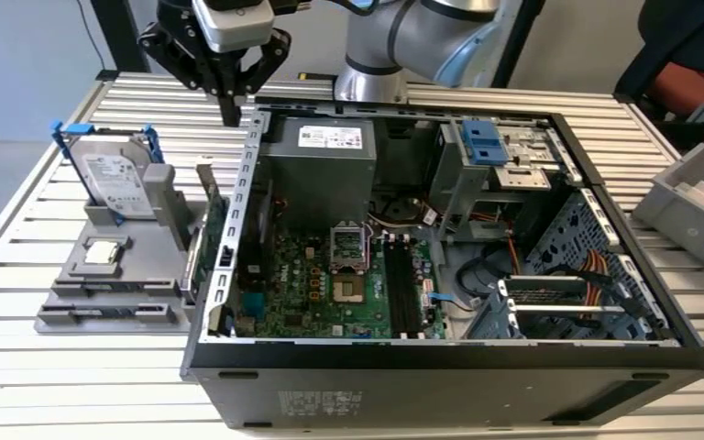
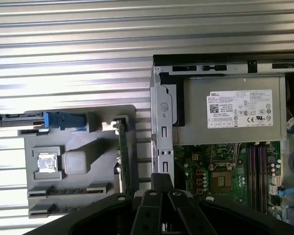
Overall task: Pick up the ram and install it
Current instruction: 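Reach for the ram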
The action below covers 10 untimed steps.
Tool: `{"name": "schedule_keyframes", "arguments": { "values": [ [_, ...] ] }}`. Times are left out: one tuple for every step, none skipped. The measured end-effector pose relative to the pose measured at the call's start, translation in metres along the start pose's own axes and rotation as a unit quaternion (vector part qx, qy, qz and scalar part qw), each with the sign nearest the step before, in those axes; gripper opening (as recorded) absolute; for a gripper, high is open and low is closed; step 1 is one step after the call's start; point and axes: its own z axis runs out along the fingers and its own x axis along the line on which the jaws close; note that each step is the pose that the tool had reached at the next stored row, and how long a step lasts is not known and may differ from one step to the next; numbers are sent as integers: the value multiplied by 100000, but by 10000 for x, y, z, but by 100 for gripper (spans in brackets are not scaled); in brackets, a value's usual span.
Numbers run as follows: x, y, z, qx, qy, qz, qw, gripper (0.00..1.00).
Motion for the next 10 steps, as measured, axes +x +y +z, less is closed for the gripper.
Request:
{"name": "schedule_keyframes", "arguments": {
  "values": [
    [38,-3,0,-4,-4,3,100000,0],
    [57,-4,-1,-1,-2,0,100000,0],
    [79,-6,-2,0,0,-3,100000,0],
    [101,-7,-2,-2,-2,-4,100000,0],
    [126,-9,-3,3,2,0,100000,0],
    [148,-10,-3,0,-1,0,100000,0],
    [168,-12,-4,-1,-3,2,100000,0],
    [189,-13,-4,2,0,3,100000,0],
    [210,-15,-4,0,-1,4,100000,0],
    [230,-16,-5,-5,-2,3,100000,0]
  ]
}}
